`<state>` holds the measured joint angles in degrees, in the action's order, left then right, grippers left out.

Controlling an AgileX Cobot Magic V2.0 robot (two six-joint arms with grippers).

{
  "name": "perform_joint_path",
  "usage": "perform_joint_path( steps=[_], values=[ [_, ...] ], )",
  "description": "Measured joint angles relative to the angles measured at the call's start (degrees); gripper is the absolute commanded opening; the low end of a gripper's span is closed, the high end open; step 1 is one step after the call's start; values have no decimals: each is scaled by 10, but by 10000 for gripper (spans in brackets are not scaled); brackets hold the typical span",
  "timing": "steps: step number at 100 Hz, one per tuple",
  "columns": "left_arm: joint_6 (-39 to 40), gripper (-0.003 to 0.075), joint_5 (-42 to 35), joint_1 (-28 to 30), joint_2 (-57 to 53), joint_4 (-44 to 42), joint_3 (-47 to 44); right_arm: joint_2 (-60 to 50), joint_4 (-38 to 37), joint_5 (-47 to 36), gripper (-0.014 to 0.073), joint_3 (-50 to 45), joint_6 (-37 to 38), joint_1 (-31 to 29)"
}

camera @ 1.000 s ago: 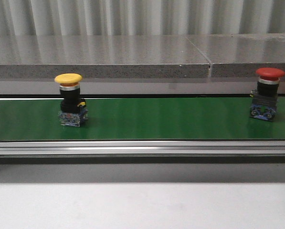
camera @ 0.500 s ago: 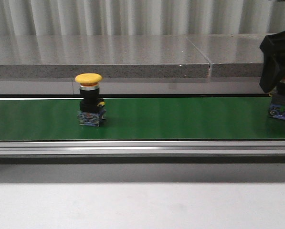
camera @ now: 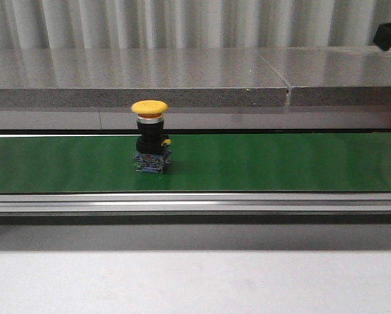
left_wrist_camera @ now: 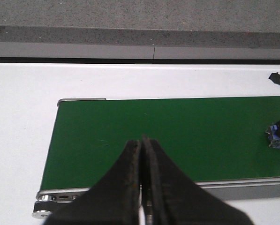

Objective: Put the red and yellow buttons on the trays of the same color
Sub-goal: 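Lower the right gripper onto the red button at the belt end and grasp, then lower the red button onto the red tray and open the right gripper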

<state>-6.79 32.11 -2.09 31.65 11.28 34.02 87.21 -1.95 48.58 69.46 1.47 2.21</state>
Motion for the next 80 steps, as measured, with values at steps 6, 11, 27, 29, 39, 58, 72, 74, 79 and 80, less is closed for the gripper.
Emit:
perform_joint_path(
  steps=[6, 11, 27, 29, 39, 58, 72, 74, 79, 80],
  values=[
    [0, -20, 0, 0, 0, 0, 0, 0, -1, 12, 78, 24, 0, -22],
    [0, -20, 0, 0, 0, 0, 0, 0, -1, 18, 78, 44, 0, -42],
    [0, -20, 0, 0, 0, 0, 0, 0, -1, 17, 78, 97, 19, -125],
    [0, -20, 0, 0, 0, 0, 0, 0, -1, 16, 78, 102, 23, -138],
    [0, -20, 0, 0, 0, 0, 0, 5, -3, -7, 78, 118, 30, -196],
    [0, -20, 0, 0, 0, 0, 0, 43, -3, -51, 78, 123, 56, -285],
    [0, -20, 0, 0, 0, 0, 0, 91, -2, -90, 78, 124, 65, -318],
    [0, -20, 0, 0, 0, 0, 0, 98, -2, -97, 78, 124, 67, -321],
    [0, -20, 0, 0, 0, 0, 0, 116, 0, -109, 78, 125, 67, -325],
    [0, -20, 0, 0, 0, 0, 0, 118, 0, -110, 78, 125, 67, -325]
  ],
)
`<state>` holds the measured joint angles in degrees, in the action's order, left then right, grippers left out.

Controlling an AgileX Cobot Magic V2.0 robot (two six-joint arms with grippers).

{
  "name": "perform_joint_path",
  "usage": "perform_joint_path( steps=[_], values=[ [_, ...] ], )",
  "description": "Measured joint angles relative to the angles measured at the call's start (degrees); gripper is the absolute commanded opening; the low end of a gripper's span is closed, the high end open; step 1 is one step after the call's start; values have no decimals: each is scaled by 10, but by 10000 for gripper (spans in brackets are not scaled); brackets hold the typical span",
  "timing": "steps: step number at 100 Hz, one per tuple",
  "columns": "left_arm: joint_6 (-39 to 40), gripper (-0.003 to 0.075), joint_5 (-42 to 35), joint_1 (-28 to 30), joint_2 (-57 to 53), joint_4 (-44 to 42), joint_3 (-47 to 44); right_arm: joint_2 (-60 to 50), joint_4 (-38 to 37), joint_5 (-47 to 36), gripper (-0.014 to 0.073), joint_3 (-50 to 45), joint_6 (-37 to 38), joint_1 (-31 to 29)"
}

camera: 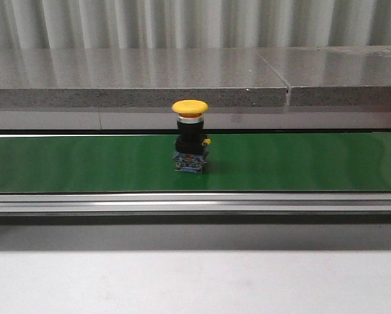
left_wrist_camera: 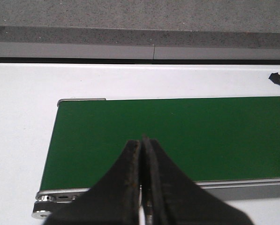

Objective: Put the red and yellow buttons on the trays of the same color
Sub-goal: 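Lower the red button onto the red tray and open the right gripper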

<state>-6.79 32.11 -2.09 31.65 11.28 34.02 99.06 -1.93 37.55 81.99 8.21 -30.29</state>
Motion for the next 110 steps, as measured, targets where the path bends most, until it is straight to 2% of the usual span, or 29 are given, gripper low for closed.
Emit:
perform_joint_path(
  steps=[47, 92, 100, 110],
  values=[
    [0, -20, 0, 0, 0, 0, 0, 143, 3, -35, 78, 65, 1, -4],
    [0, -20, 0, 0, 0, 0, -1, 190, 3, -42, 85, 69, 1, -4],
    [0, -20, 0, 0, 0, 0, -1, 190, 3, -42, 124, 69, 1, -4],
    [0, -20, 0, 0, 0, 0, -1, 190, 3, -43, 232, 69, 1, -4]
  ],
)
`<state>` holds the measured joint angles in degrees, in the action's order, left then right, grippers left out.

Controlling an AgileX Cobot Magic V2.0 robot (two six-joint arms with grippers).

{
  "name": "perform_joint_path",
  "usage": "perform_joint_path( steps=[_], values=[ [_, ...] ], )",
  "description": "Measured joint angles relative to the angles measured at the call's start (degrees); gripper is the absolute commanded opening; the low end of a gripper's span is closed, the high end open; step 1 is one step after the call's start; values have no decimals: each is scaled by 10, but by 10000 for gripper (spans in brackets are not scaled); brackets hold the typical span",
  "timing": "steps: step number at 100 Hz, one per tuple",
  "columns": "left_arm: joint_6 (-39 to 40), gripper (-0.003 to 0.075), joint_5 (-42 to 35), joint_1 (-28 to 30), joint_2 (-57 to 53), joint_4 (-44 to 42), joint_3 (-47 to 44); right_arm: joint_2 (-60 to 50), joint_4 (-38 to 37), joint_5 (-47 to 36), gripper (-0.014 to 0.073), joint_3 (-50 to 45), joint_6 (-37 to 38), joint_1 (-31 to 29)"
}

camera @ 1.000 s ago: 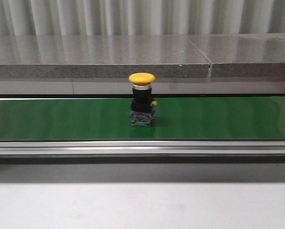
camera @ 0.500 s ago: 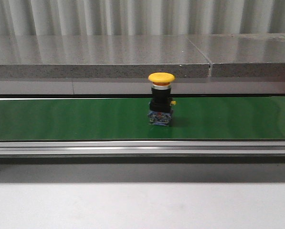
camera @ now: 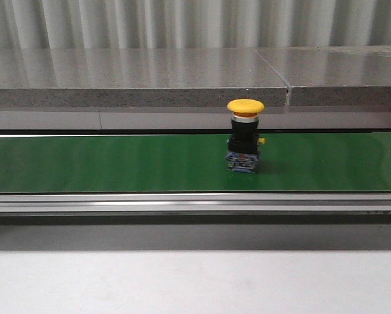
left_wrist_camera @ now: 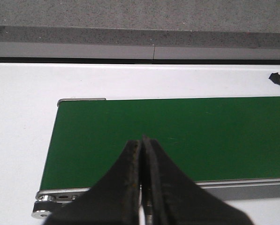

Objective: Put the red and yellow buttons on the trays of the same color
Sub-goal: 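Lower the red button onto the red tray and open the right gripper, then move the right gripper to the yellow button on the belt and grasp it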

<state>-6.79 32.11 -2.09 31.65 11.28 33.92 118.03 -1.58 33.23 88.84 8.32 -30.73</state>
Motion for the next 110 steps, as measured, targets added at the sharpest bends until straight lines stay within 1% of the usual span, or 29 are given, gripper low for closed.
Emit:
perform_joint_path(
  steps=[12, 17, 24, 29, 48, 70, 94, 110],
  values=[
    [0, -20, 0, 0, 0, 1, 0, 0, 0, 0, 419, 0, 0, 0],
    [0, -20, 0, 0, 0, 1, 0, 0, 0, -1, 484, 0, 0, 0],
    [0, -20, 0, 0, 0, 1, 0, 0, 0, -3, 552, 0, 0, -1],
    [0, -20, 0, 0, 0, 1, 0, 0, 0, -3, 577, 0, 0, -1],
    [0, -20, 0, 0, 0, 1, 0, -22, 0, 3, 584, 0, 0, -1],
    [0, -20, 0, 0, 0, 1, 0, -97, 0, 24, 583, 0, 0, -2],
    [0, -20, 0, 0, 0, 1, 0, -195, 0, 77, 583, 0, 0, 8],
    [0, -20, 0, 0, 0, 1, 0, -245, 0, 126, 583, 0, 0, 37]
  ],
)
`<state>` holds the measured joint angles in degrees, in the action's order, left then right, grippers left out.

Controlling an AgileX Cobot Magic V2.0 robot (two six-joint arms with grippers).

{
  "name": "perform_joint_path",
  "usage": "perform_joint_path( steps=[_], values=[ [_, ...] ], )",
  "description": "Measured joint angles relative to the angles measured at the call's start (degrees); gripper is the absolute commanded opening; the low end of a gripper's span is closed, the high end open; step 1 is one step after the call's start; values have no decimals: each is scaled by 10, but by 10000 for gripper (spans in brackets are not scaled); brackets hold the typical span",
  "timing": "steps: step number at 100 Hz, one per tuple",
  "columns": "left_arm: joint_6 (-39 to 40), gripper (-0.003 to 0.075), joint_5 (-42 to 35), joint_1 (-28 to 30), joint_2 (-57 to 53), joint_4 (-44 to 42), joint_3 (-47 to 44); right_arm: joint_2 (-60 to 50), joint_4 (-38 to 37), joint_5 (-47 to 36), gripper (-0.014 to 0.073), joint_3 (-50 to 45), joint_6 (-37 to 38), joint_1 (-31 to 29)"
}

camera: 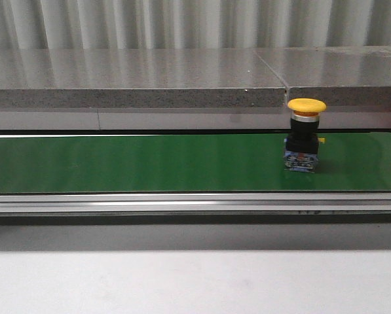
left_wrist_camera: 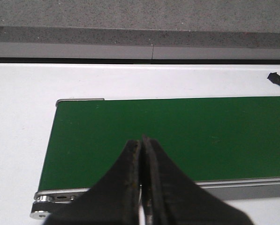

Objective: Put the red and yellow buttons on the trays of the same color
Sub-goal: 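Move the right gripper to the yellow button on the belt and grasp it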

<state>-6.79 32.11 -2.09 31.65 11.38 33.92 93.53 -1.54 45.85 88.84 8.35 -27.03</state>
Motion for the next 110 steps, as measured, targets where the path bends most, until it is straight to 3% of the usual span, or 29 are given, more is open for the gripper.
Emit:
perform_joint_path(
  steps=[52, 110],
  values=[
    [0, -20, 0, 0, 0, 0, 0, -38, 1, 233, 583, -30, -84, 167],
    [0, -20, 0, 0, 0, 0, 0, -38, 44, 223, 583, -157, -173, 306]
  ],
)
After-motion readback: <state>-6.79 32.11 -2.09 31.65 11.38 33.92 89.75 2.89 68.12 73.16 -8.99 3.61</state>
